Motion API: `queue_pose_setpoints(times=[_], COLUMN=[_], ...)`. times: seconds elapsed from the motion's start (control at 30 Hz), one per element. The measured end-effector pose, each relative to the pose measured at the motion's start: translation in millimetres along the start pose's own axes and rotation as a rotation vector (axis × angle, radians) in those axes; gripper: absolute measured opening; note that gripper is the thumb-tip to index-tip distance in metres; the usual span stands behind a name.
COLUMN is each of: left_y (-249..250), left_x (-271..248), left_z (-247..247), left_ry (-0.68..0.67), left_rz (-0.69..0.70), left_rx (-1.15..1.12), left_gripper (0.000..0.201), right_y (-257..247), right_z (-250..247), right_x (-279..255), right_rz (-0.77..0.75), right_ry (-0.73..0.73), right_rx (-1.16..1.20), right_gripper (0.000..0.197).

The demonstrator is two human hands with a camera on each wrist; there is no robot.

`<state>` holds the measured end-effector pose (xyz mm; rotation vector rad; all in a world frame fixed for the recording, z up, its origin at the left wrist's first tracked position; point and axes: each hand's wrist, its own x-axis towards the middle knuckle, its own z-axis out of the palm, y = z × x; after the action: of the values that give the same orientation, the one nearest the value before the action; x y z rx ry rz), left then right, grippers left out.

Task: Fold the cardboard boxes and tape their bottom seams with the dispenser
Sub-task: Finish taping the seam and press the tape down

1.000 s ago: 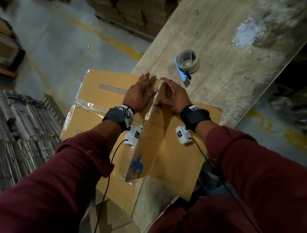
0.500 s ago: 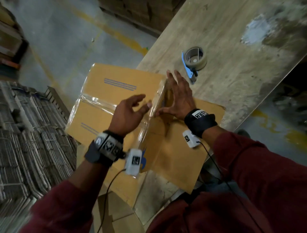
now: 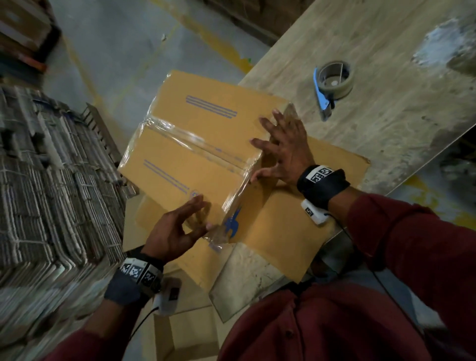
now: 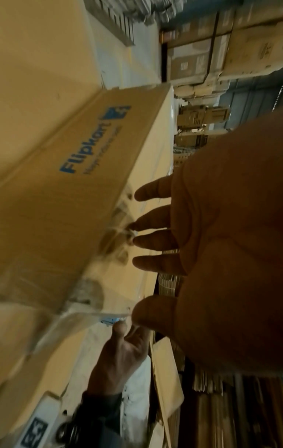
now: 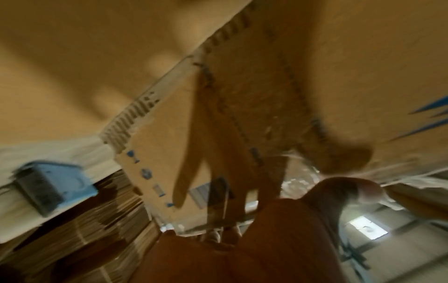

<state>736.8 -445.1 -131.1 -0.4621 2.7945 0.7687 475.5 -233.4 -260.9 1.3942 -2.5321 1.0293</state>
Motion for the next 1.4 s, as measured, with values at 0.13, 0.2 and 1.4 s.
queue_pose_setpoints(times=[0.13, 0.2, 1.4], left_y=[-11.1, -17.5, -24.9], left_x=[-8.9, -12.6, -13.0], left_z=[12.9, 20.9, 78.6], left_ry=[-0.039, -0.104, 0.239], left_rz=[0.003, 0.030, 0.014], left_rx=[0.010, 0.087, 0.437], left_gripper=[0.083, 0.104, 0.095], right_y=[-45.9, -65.2, -111.0], right_z=[6.5, 16.2, 34.2], right_x=[-7.2, -9.3, -28.8], right_rz=[-0.103, -0.161, -0.262], right_ry=[-0.125, -0.204, -0.465], right_rx=[-0.062, -0.095, -0.351], right_gripper=[0.121, 0.108, 0.128])
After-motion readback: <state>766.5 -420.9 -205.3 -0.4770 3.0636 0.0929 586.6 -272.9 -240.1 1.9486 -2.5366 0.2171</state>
